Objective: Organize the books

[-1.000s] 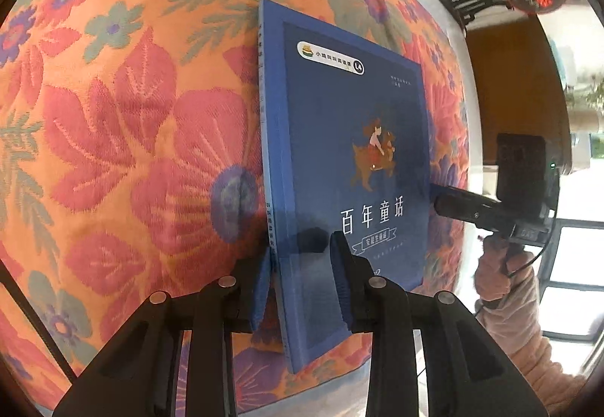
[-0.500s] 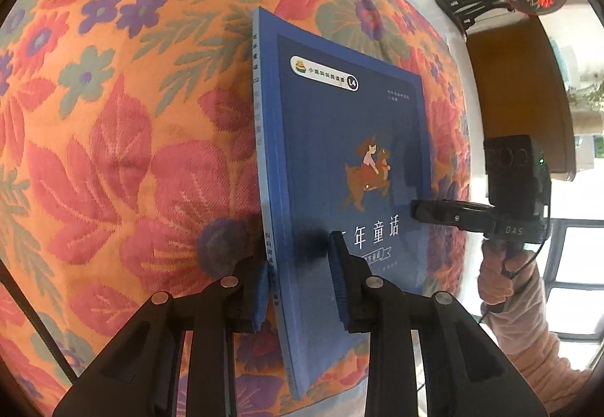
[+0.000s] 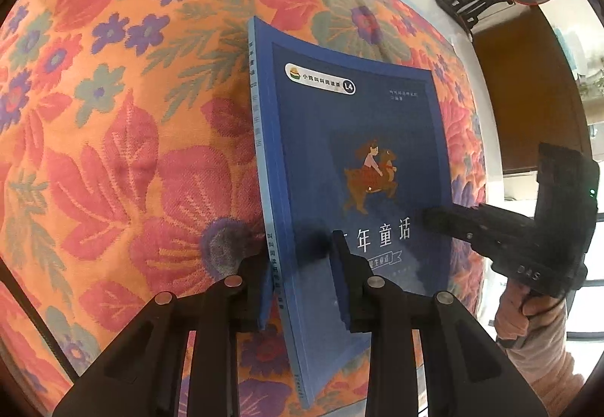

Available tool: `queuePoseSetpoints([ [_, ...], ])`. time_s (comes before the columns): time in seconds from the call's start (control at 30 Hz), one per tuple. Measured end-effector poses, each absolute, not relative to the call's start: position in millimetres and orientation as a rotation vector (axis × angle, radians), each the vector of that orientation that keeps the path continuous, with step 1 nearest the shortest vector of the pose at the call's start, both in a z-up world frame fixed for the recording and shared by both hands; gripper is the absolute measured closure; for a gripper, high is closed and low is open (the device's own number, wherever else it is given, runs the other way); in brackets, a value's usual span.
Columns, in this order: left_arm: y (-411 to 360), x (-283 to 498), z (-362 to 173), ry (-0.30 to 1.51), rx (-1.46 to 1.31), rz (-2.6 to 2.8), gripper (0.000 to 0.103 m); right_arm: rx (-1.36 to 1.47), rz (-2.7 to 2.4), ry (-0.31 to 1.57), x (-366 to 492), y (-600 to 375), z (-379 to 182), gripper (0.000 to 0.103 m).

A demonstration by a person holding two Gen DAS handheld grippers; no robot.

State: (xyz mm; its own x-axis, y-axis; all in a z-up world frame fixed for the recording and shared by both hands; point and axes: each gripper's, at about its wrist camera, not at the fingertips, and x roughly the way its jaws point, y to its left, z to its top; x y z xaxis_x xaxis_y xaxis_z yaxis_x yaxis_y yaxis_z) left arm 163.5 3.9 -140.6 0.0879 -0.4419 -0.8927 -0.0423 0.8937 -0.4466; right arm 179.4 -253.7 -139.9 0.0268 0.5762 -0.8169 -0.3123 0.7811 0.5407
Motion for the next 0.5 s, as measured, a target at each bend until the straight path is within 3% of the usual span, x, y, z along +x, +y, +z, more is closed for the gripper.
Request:
queuePoseSetpoints([
  [0.23,-4.4,155.1,-120.5,1.437,-0.212,-0.271,0.078,0.239,0.745,1.375,163.2,-237.1,-123.2,0.087],
  [0.5,22.1,143.3,-98.6,1.392,-0.209,-0.279,0.078,0.209,0.770,1.316,148.8,-212.5,-95.9,0.087],
])
